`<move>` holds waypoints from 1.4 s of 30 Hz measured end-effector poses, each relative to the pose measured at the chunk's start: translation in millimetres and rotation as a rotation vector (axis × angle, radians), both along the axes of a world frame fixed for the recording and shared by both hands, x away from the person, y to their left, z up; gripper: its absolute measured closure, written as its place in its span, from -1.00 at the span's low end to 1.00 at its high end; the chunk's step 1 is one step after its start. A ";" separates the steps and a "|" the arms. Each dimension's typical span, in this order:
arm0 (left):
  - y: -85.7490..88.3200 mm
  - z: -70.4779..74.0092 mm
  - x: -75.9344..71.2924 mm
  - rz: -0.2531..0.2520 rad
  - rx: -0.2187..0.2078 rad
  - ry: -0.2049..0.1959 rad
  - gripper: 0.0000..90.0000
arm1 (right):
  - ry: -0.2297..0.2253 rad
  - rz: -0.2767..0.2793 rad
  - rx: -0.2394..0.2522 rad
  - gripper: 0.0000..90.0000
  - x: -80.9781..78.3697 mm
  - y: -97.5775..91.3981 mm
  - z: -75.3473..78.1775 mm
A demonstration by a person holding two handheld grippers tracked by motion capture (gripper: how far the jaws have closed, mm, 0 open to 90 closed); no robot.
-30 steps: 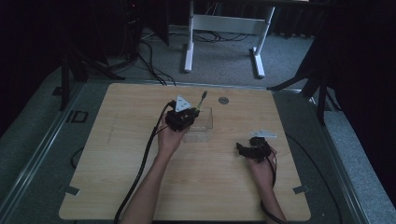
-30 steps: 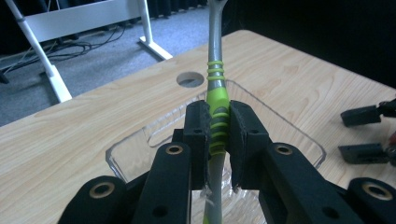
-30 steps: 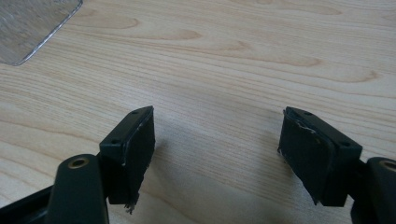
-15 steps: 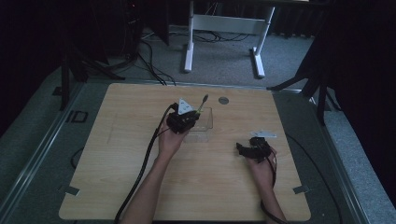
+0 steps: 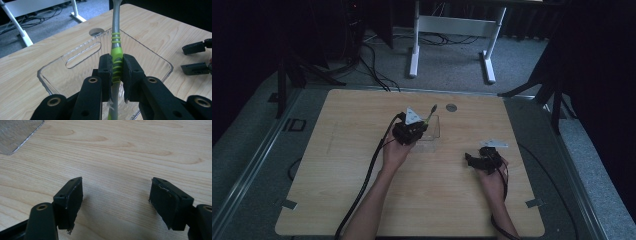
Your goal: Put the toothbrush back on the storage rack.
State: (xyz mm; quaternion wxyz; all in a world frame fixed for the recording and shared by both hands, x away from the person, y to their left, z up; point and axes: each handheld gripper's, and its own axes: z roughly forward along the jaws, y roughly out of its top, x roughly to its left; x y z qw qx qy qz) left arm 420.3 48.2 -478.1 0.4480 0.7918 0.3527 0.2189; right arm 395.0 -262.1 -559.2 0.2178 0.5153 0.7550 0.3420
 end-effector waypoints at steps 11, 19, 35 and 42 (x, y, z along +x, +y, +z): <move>-1.2 -1.8 -0.3 -0.006 0.009 0.009 0.73 | 0.000 0.001 0.001 -0.41 0.0 -0.1 0.0; -2.7 -1.5 -1.8 -0.002 0.016 0.003 0.71 | 0.001 0.000 0.003 -0.41 0.0 -0.2 0.1; 3.7 8.9 -6.4 0.011 -0.019 -0.034 0.45 | 0.001 0.001 0.002 -0.41 0.1 -0.3 0.1; 17.6 12.2 -9.3 0.040 -0.040 -0.055 0.30 | 0.000 0.001 0.001 -0.41 0.1 -0.2 0.0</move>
